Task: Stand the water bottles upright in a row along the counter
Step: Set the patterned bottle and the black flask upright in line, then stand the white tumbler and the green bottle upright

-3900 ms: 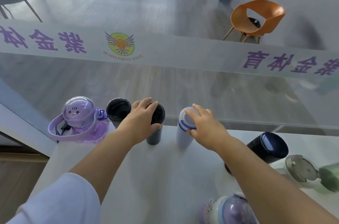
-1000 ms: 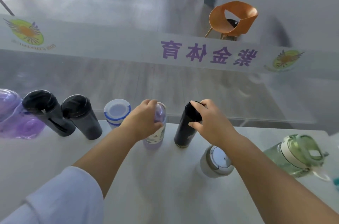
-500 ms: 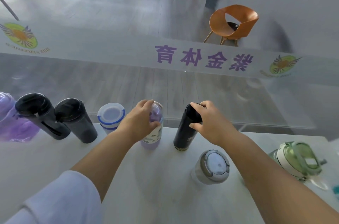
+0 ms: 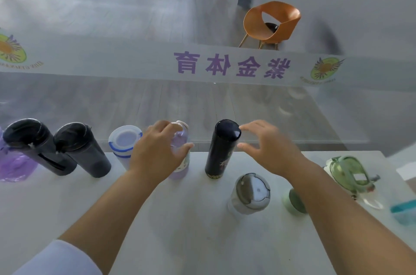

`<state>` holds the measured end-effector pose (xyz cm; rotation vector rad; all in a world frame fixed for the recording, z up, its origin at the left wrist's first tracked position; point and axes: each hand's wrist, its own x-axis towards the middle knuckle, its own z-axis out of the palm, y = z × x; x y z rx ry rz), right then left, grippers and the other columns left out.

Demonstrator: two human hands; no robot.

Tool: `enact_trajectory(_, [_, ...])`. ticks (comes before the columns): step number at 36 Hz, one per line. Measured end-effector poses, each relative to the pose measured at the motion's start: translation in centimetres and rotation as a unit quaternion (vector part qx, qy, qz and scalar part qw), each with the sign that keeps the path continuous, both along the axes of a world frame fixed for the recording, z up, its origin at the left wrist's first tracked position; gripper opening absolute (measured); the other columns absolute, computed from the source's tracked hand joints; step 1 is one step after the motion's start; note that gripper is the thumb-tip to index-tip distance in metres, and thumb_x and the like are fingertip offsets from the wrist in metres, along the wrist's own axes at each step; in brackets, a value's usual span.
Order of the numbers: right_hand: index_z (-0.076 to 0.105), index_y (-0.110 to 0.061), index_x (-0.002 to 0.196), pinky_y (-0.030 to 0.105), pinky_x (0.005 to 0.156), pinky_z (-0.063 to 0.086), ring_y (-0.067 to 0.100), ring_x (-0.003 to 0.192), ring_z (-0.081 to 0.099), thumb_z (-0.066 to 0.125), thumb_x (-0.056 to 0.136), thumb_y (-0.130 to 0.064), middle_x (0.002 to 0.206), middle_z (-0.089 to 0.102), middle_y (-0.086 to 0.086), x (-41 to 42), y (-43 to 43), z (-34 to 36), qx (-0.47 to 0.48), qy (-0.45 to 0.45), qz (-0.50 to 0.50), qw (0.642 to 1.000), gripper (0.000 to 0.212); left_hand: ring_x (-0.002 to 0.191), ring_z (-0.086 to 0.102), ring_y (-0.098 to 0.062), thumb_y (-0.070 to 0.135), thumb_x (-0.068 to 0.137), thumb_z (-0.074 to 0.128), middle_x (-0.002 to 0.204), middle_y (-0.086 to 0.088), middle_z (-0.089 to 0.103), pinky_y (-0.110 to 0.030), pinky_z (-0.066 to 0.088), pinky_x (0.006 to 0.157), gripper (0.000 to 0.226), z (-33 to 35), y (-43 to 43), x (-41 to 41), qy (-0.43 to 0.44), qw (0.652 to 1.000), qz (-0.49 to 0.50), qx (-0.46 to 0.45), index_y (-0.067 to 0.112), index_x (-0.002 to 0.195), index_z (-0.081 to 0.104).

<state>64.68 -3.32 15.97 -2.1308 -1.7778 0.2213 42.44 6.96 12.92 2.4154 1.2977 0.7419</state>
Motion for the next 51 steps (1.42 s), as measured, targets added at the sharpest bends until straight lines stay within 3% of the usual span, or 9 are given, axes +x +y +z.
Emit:
enact_trajectory(6, [0.063,-0.014,0.116,0.029,0.085,0.048,0.02,0.101,0.063,0.064,0.086,-0.029,0.112,0.068,0.002,2.3,-4.7,-0.1,0.025,-0.023,-0.016,0.999,0.033,0.072,0.064,-0.022,0.044,0.076,0.069,0.09,0.001,0.07,-0.031,0.052,0.058,0.028,-0.1,-4.0,1.3,0.016,0.998,-0.054,-0.011,0.019,0.09,0.068])
enact_trajectory(11, [0.068,-0.012,0.106,0.037,0.081,0.055,0.025,0.095,0.066,0.07,0.082,-0.025,0.102,0.072,0.005,5.1,-8.6,-0.6,0.034,-0.071,-0.009,0.997,0.027,0.092,0.062,-0.019,0.057,0.072,0.054,0.104,0.005,0.064,-0.034,0.053,0.073,0.049,-1.0,-7.4,4.0,0.058,0.99,-0.116,-0.06,0.025,0.107,0.062])
enact_trajectory(16, [0.069,-0.008,0.099,0.029,0.086,0.046,0.031,0.093,0.064,0.07,0.079,-0.026,0.096,0.071,0.01,8.0,-11.7,-0.6,0.097,-0.119,-0.028,0.988,0.027,0.116,0.046,-0.017,0.062,0.073,0.06,0.13,0.009,0.042,-0.032,0.048,0.09,0.069,-2.1,-10.7,7.9,0.116,0.976,-0.152,-0.108,0.033,0.132,0.039])
enact_trajectory(23, [0.057,-0.017,0.123,0.044,0.097,0.043,0.031,0.118,0.043,0.076,0.072,-0.037,0.121,0.056,0.008,12.1,-14.6,-0.7,0.028,-0.112,-0.073,0.991,0.058,0.124,0.034,-0.027,0.062,0.067,0.067,0.143,0.004,0.03,-0.039,0.045,0.097,0.09,-3.4,-13.3,12.2,0.203,0.958,-0.134,-0.148,0.038,0.139,0.019])
enact_trajectory(27, [0.032,-0.032,0.142,0.039,0.101,0.042,0.022,0.13,0.034,0.068,0.077,-0.047,0.143,0.034,-0.001,13.4,-15.2,-1.0,-0.058,-0.037,-0.081,0.994,0.075,0.117,0.037,-0.03,0.047,0.072,0.07,0.137,-0.001,0.036,-0.04,0.047,0.094,0.079,-3.5,-13.5,13.4,0.24,0.955,-0.107,-0.137,0.033,0.137,0.028])
enact_trajectory(30, [0.024,-0.037,0.144,0.027,0.083,0.043,0.016,0.118,0.048,0.066,0.079,-0.045,0.139,0.033,-0.006,13.9,-15.1,-1.3,-0.072,0.015,-0.055,0.996,0.078,0.111,0.042,-0.032,0.037,0.075,0.066,0.133,-0.004,0.04,-0.039,0.047,0.091,0.068,-3.4,-13.5,13.9,0.25,0.954,-0.082,-0.142,0.029,0.135,0.035])
enact_trajectory(32, [0.025,-0.036,0.143,0.022,0.076,0.037,0.014,0.109,0.051,0.066,0.08,-0.042,0.133,0.037,-0.007,14.0,-14.9,-1.3,-0.073,0.023,-0.044,0.996,0.075,0.108,0.045,-0.034,0.034,0.077,0.062,0.129,-0.007,0.043,-0.037,0.047,0.089,0.06,-3.1,-13.6,14.3,0.262,0.951,-0.069,-0.148,0.028,0.132,0.039])
enact_trajectory(36, [0.032,-0.035,0.138,0.02,0.077,0.037,0.014,0.098,0.051,0.068,0.079,-0.038,0.124,0.043,-0.004,14.5,-14.5,-1.2,-0.061,0.037,-0.029,0.997,0.07,0.105,0.05,-0.034,0.031,0.077,0.062,0.122,-0.009,0.048,-0.037,0.048,0.087,0.055,-2.8,-13.5,15.3,0.286,0.943,-0.062,-0.162,0.025,0.129,0.045])
enact_trajectory(51, [0.036,-0.033,0.138,0.025,0.078,0.043,0.014,0.096,0.051,0.069,0.077,-0.04,0.115,0.044,-0.007,17.1,-11.2,-1.2,-0.035,0.068,-0.014,0.997,0.069,0.115,0.045,-0.03,0.028,0.079,0.067,0.128,-0.004,0.047,-0.038,0.041,0.096,0.058,-2.8,-11.1,20.5,0.232,0.955,-0.066,-0.174,0.013,0.129,0.043])
